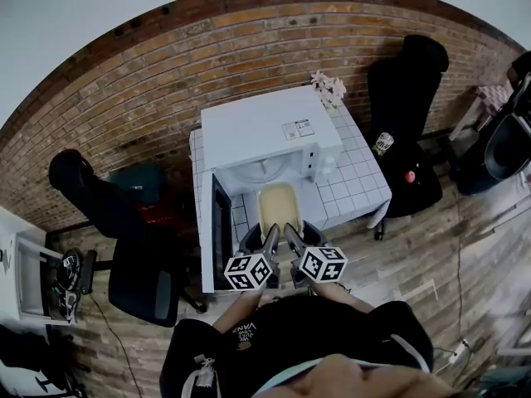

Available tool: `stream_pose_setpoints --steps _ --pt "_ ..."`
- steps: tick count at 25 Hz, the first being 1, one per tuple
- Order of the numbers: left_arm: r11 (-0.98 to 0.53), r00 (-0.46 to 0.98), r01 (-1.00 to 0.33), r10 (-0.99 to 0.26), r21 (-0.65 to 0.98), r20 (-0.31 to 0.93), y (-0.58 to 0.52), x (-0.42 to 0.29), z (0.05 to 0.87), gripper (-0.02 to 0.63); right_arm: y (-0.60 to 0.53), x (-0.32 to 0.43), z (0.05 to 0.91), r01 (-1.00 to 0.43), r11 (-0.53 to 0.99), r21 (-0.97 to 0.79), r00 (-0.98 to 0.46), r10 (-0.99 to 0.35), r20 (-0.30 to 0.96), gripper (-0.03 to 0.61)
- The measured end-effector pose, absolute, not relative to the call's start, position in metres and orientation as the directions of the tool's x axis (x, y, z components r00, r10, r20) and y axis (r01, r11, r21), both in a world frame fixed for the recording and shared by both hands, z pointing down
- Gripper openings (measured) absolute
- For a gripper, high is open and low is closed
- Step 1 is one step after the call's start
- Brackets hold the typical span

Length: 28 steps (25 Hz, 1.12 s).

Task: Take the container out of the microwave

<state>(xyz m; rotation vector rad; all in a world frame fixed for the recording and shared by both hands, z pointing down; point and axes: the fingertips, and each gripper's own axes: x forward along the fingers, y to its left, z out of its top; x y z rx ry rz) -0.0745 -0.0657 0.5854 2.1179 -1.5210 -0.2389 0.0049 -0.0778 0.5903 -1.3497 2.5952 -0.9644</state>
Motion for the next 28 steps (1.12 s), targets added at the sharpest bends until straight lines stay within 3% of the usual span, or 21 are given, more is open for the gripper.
stream_pose_setpoints --steps 28 --pt "-0.343 0.474 -0.788 -0.868 0.512 0.149 -0.034 -0.072 0.59 0.212 -0.037 0.008 0.594 -0.779 0.327 -0.534 -0.508 -0.829 0.233 0.207"
